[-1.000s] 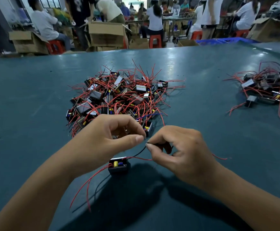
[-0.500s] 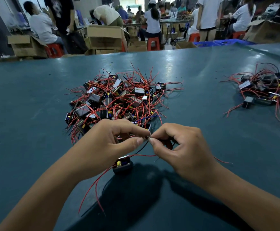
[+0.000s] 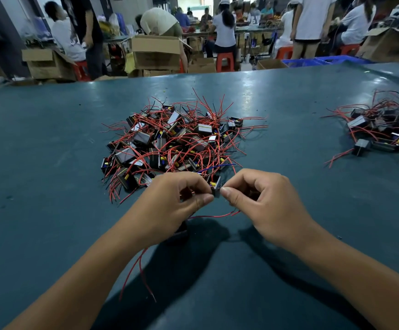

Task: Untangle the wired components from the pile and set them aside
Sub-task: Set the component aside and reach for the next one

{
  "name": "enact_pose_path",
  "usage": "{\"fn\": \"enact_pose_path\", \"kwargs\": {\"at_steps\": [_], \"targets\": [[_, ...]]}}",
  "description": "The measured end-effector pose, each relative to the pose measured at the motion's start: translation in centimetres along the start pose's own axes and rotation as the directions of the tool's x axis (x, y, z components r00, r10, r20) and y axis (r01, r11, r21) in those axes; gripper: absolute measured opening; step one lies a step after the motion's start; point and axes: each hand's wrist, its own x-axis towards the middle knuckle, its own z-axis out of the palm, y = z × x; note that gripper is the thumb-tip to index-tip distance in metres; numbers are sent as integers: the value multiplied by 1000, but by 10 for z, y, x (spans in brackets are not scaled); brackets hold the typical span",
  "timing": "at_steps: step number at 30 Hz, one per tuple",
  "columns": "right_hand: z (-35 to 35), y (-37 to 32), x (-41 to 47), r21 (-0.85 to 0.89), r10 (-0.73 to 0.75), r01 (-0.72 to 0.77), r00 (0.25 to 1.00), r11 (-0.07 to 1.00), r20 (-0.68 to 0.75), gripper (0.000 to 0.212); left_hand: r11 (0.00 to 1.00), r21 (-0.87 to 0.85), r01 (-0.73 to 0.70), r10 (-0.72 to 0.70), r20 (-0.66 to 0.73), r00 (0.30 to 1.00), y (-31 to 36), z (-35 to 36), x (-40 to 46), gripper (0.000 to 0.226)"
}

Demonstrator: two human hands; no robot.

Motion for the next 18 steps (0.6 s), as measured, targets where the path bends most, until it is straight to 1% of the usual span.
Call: {"fn": "enact_pose_path", "kwargs": {"at_steps": [4,7,9,10,12,14,16,18], "targets": [[1,5,4,-3,88,-88,995,996,44,13,992,126,-5,14,-74,997,0,-1,0,6],[2,12,8,45,194,-197,979,979,70,10,981,173,-92,116,-135,984,2,3,-2,12],[1,17,10,91,236,-241,969,966,67,12,976,161,-147,164,-99,982,2,5,-3,13],[0,19,10,104,250,-255,966,961,63,15,976,162,-143,155,-61,986,1,7,-4,13],[-2,21,11,125,273,-279,960,952,63,20,971,218,-96,101,-12,995,-1,14,-5,22],[-5,20,11,139,281,-289,957,947,76,21,958,283,-55,55,8,998,-4,22,-4,28],[-11,17,12,121,258,-266,963,956,75,22,943,326,-60,50,38,998,-3,27,-3,19],[-22,12,13,-13,152,-151,988,988,20,23,940,333,-76,63,50,997,-4,28,-2,10]]}}
